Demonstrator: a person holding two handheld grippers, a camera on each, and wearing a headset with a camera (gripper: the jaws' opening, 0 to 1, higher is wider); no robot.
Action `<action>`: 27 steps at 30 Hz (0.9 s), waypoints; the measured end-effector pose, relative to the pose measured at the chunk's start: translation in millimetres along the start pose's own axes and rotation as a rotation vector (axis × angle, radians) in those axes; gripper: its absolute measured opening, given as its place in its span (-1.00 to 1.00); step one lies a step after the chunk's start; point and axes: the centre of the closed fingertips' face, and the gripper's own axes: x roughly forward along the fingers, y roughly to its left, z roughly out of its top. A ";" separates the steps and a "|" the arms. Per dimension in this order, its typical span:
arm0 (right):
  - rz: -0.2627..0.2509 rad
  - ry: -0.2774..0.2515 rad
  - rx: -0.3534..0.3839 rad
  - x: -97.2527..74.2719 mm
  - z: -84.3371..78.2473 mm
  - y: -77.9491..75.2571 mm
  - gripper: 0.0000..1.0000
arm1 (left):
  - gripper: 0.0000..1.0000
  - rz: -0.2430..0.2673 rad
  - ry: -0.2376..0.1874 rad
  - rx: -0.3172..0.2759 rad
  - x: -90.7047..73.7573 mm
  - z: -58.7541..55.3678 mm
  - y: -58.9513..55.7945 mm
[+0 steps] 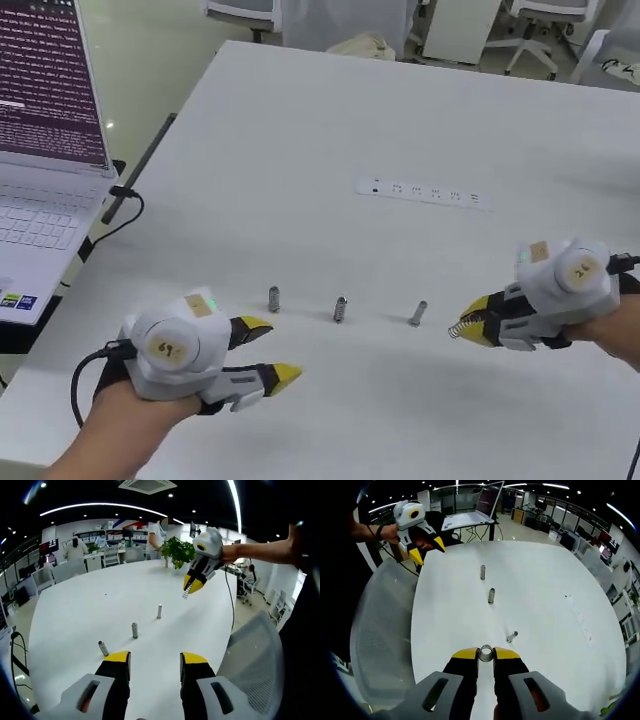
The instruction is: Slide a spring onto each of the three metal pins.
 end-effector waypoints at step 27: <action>-0.008 0.051 0.021 30.7 -0.2 -38.7 -0.83 | 0.01 0.122 -0.014 -0.096 -34.3 -12.8 31.8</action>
